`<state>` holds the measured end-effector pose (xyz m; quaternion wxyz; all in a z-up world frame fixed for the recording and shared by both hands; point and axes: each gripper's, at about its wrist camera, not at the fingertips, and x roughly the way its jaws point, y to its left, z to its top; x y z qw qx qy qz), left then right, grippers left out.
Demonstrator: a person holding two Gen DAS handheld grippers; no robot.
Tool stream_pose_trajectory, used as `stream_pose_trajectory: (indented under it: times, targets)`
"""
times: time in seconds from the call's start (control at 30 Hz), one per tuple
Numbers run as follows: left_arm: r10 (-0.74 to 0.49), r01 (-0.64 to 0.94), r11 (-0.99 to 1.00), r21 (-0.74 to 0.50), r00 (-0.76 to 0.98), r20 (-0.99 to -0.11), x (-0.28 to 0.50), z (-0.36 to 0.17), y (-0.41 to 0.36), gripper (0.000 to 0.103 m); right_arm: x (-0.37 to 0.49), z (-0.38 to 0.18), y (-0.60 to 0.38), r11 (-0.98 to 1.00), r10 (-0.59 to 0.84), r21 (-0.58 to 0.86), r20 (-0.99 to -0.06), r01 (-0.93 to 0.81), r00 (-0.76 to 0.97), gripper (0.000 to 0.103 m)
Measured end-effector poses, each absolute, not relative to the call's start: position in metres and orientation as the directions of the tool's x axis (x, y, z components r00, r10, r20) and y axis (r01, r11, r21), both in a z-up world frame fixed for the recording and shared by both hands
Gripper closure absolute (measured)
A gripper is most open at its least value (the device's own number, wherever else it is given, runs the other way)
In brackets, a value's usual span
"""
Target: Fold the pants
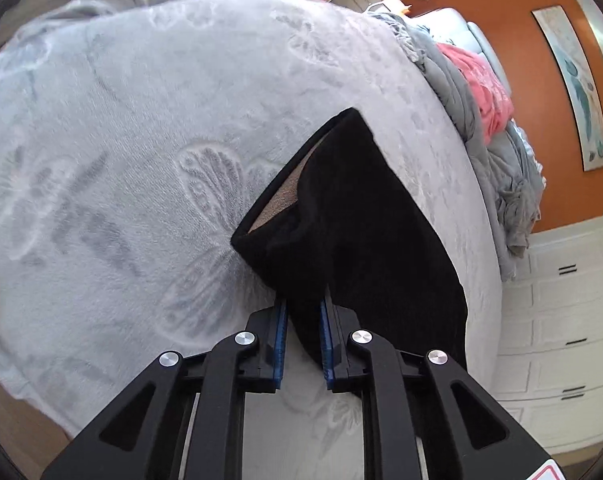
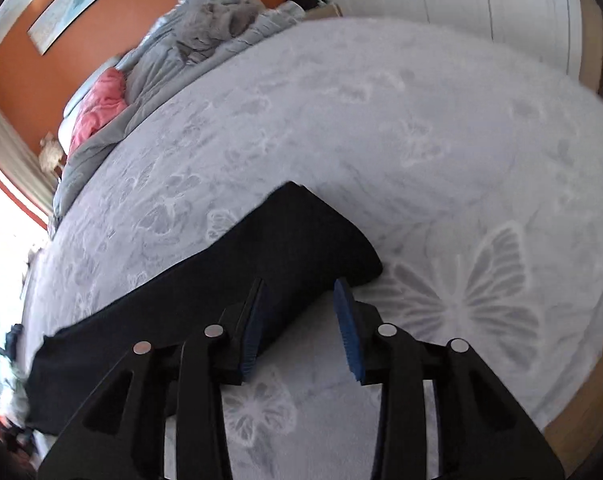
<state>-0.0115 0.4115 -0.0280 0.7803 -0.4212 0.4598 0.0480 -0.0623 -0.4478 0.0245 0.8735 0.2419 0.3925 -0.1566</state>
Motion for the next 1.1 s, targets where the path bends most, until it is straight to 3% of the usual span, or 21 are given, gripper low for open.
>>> stream_pose_trajectory:
  times: [0.07, 0.17, 0.23, 0.3, 0.43, 0.57, 0.67, 0.73, 0.77, 0.93, 1.03, 1.1]
  targets:
    - [-0.198, -0.438, 0.726, -0.53, 0.606, -0.771, -0.024, 0.009, 0.398, 0.094, -0.048, 0.052, -0.393, 0.918, -0.004, 0.263, -0.743, 0.297, 0.669, 0.068]
    - [-0.084, -0.373, 0.82, -0.435, 0.673, -0.735, -0.026, 0.056, 0.369, 0.092, 0.002, 0.071, -0.283, 0.948, 0.253, 0.319, -0.715, -0.019, 0.652, 0.068]
    - [-0.107, -0.307, 0.854, -0.421, 0.686, -0.719, -0.016, 0.067, 0.349, 0.086, 0.045, 0.063, -0.201, 0.892, 0.441, 0.411, -0.705, -0.187, 0.556, 0.068]
    - [-0.144, -0.278, 0.862, -0.424, 0.668, -0.73, -0.002, 0.059, 0.334, 0.082, 0.085, 0.05, -0.126, 0.851, 0.525, 0.439, -0.715, -0.288, 0.462, 0.069]
    - [-0.18, -0.3, 0.861, -0.411, 0.577, -0.797, 0.026, 0.01, 0.332, 0.082, 0.153, 0.023, -0.019, 0.848, 0.508, 0.37, -0.772, -0.38, 0.382, 0.067]
    - [-0.109, -0.335, 0.885, -0.323, 0.525, -0.844, 0.028, -0.029, 0.344, 0.082, 0.197, -0.004, 0.022, 0.861, 0.475, 0.349, -0.811, -0.369, 0.342, 0.053]
    - [-0.166, -0.325, 0.867, -0.377, 0.525, -0.835, 0.02, -0.047, 0.359, 0.082, 0.219, -0.031, 0.039, 0.871, 0.443, 0.34, -0.854, -0.354, 0.271, 0.051]
    - [-0.195, -0.306, 0.859, -0.411, 0.548, -0.814, 0.015, -0.048, 0.365, 0.082, 0.215, -0.036, 0.049, 0.866, 0.439, 0.321, -0.855, -0.383, 0.276, 0.07]
    - [-0.206, -0.302, 0.852, -0.428, 0.557, -0.805, 0.014, -0.049, 0.368, 0.082, 0.214, -0.032, 0.057, 0.848, 0.465, 0.341, -0.846, -0.406, 0.262, 0.096]
    - [-0.208, -0.321, 0.827, -0.461, 0.587, -0.783, 0.009, -0.044, 0.371, 0.082, 0.231, 0.001, 0.083, 0.866, 0.405, 0.219, -0.834, -0.449, 0.374, 0.101]
    - [-0.166, -0.323, 0.856, -0.405, 0.569, -0.805, 0.014, -0.045, 0.364, 0.081, 0.262, -0.028, 0.088, 0.905, 0.268, 0.102, -0.891, -0.413, 0.367, 0.103]
    - [-0.138, -0.318, 0.874, -0.369, 0.566, -0.813, 0.015, -0.044, 0.358, 0.081, 0.264, -0.031, 0.071, 0.92, 0.279, 0.138, -0.888, -0.367, 0.366, 0.102]
